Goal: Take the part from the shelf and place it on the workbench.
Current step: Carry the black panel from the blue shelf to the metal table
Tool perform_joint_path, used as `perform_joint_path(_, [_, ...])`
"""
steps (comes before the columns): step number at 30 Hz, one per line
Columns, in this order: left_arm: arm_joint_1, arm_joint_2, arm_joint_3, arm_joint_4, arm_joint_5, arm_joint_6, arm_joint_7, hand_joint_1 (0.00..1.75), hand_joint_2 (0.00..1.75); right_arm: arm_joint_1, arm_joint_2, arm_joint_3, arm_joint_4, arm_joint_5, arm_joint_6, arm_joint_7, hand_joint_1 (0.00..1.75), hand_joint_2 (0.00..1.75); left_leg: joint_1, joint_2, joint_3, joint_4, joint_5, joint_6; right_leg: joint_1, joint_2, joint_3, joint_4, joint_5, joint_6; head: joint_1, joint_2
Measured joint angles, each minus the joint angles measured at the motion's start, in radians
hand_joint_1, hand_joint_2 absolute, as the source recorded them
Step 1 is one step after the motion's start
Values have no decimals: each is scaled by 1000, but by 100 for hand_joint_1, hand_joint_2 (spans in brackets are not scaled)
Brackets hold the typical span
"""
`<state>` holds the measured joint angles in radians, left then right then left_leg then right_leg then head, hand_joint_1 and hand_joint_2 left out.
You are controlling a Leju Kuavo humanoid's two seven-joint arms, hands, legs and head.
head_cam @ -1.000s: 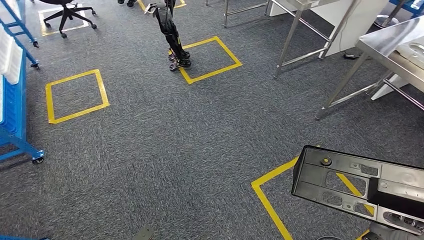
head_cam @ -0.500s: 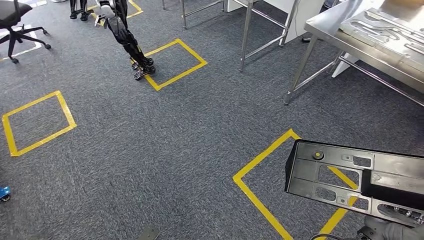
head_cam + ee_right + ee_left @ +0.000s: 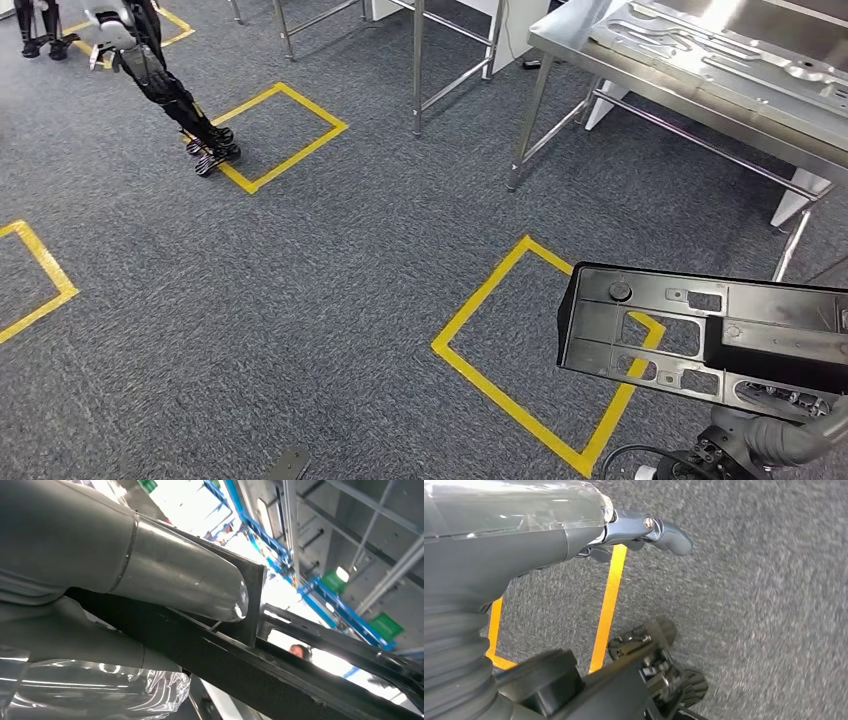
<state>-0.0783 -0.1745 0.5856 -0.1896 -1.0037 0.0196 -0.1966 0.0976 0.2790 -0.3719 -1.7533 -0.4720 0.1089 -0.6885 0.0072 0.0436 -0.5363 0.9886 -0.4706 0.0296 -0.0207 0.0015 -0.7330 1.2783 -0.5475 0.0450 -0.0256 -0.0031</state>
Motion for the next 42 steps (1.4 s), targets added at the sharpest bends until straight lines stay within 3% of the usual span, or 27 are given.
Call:
perform_joint_path(2, [1, 0, 5, 0, 6, 1, 0, 0, 175, -1, 0, 5, 1, 8, -2, -2, 175, 0, 0, 25, 7, 1, -6, -6, -1, -26, 71, -127, 63, -1, 0, 0])
perform_joint_path(4, [3, 0, 13, 0, 9, 1, 0, 0, 175, -3, 0, 15, -3, 22, -10, -5, 175, 0, -5, 45, 15, 2, -15, -17, 5, -60, 132, -238, 99, -12, 0, 0])
perform_joint_path(5, [4, 1, 17, 0, 10, 1, 0, 0, 175, -4, 0, 20, -7, 30, -15, -7, 175, 0, -7, 54, 18, 2, -18, -23, 8, -67, 142, -260, 101, -20, 0, 0])
perform_joint_path(7, [5, 1, 23, 0, 9, 1, 1, 0, 175, -4, 0, 26, -18, 40, -21, -8, 175, 0, -9, 72, 24, 1, -22, -35, 12, -48, 139, -262, 99, -34, 0, 0])
perform_joint_path(8, [5, 2, 24, 0, 9, 1, 1, 0, 175, -4, 0, 27, -24, 42, -21, -9, 175, 0, -7, 68, 26, 5, -27, -41, 10, -38, 139, -264, 100, -40, 0, 0])
perform_joint_path(10, [5, 2, 26, 0, 8, 1, 0, 0, 175, -5, 1, 32, -35, 43, -23, -10, 175, 0, -1, 25, 6, 56, -63, -52, 6, -17, 142, -270, 103, -54, 0, 0])
perform_joint_path(12, [10, 3, 29, 0, 7, 1, 0, 0, 175, -6, 1, 39, -38, 43, -23, -11, 175, 0, 3, -24, -56, 187, -128, -58, 6, 7, 142, -271, 104, -63, 0, 0])
perform_joint_path(13, [13, 3, 30, 0, 7, 1, 0, 0, 175, -6, 1, 41, -39, 44, -24, -11, 175, 0, 3, -32, -91, 256, -153, -59, 7, 21, 142, -271, 104, -65, 0, 0])
perform_joint_path(14, [16, 4, 30, 0, 7, 1, 0, 0, 175, -6, 1, 42, -39, 44, -25, -10, 175, 0, 3, -35, -116, 299, -161, -59, 9, 36, 142, -270, 104, -65, 0, 0])
perform_joint_path(15, [18, 4, 30, 0, 7, 1, 0, 0, 175, -6, 1, 42, -39, 44, -26, -10, 175, 0, 3, -36, -124, 305, -148, -57, 10, 51, 143, -269, 104, -66, 0, 0])
perform_joint_path(16, [19, 4, 30, 0, 7, 1, 0, 0, 175, -6, 1, 42, -39, 44, -26, -10, 175, 0, 3, -40, -112, 268, -115, -53, 11, 67, 144, -268, 104, -65, 0, 0])
perform_joint_path(18, [19, 6, 32, 0, 7, 1, 1, 0, 175, -6, 1, 44, -41, 45, -28, -10, 175, 0, 3, -82, -55, 126, -36, -40, 13, 96, 145, -266, 103, -63, 0, 0])
perform_joint_path(19, [19, 7, 33, 0, 7, 1, 0, 0, 175, -6, 1, 46, -42, 45, -28, -10, 175, 0, 4, -106, -30, 65, -13, -34, 13, 110, 144, -264, 104, -60, 0, 0])
perform_joint_path(21, [19, 8, 35, 0, 7, 1, 1, 0, 175, -6, 1, 49, -43, 45, -30, -11, 175, 0, 2, -129, -10, 17, -6, -28, 8, 135, 137, -264, 107, -48, 0, 0])
perform_joint_path(23, [17, 8, 36, 0, 7, 1, 1, 0, 175, -4, 1, 49, -46, 48, -31, -10, 175, 0, 1, -106, -5, 7, -1, -23, 3, 150, 131, -264, 111, -34, 0, 0])
perform_joint_path(25, [14, 8, 37, 0, 6, 1, -2, 0, 175, -2, 1, 48, -53, 56, -31, -11, 175, 0, 5, -78, 2, -9, 8, -11, 8, 105, 111, -230, 88, -26, 0, 0])
perform_joint_path(27, [13, 8, 38, 0, -1, 1, -5, 0, 175, 0, 1, 48, -60, 62, -29, -11, 175, 0, 5, -49, 4, -17, 11, -3, 10, 35, 56, -120, 28, -21, 1, 0])
perform_joint_path(29, [13, 7, 38, 0, -16, 1, -5, 0, 175, 6, 2, 47, -68, 63, -27, -11, 175, 0, 4, -17, 4, -16, 8, -2, 3, 9, -2, -5, -15, -15, 1, 0])
perform_joint_path(30, [12, 7, 38, 0, -25, 1, -4, 0, 175, 11, 2, 44, -74, 62, -27, -11, 175, 0, 4, -2, 5, -15, 6, -4, 0, 4, -9, 11, -11, -11, 1, 0])
perform_joint_path(31, [10, 5, 37, 0, -32, 1, -2, 0, 175, 15, 3, 42, -80, 60, -27, -11, 175, 0, 5, 12, 7, -14, 3, -7, -4, -2, 5, -14, 11, -8, 1, 0])
perform_joint_path(33, [3, 3, 36, 0, -41, 4, 1, 0, 175, 21, 4, 37, -93, 56, -25, -11, 175, 0, 5, 36, 12, -9, -6, -17, -6, -41, 78, -148, 71, -5, 1, 0])
perform_joint_path(35, [-1, 3, 36, 0, -45, 9, 3, 0, 175, 25, 6, 34, -100, 54, -23, -11, 175, 0, 0, 58, 18, -2, -19, -30, -2, -73, 131, -246, 99, -15, 1, 0])
perform_joint_path(36, [-2, 3, 36, 0, -46, 12, 4, 0, 175, 25, 7, 33, -102, 55, -22, -10, 175, 0, -3, 68, 21, -1, -24, -37, 2, -75, 138, -259, 97, -22, 1, 0])
perform_joint_path(38, [-3, 3, 36, 0, -49, 15, 5, 0, 175, 26, 8, 33, -102, 60, -23, -10, 175, 0, -2, 84, 30, -2, -31, -50, 3, -47, 136, -258, 97, -36, 1, 0])
perform_joint_path(40, [-6, 3, 35, 0, -56, 17, 5, 0, 175, 25, 8, 33, -105, 65, -28, -10, 175, 0, 4, 46, 25, 30, -58, -60, 0, -24, 137, -261, 99, -49, 1, 0])
perform_joint_path(42, [-7, 3, 33, 0, -64, 17, 5, 0, 175, 25, 9, 33, -109, 66, -32, -11, 175, 0, 8, -14, -24, 142, -121, -65, -1, -2, 138, -263, 101, -59, 0, 0])
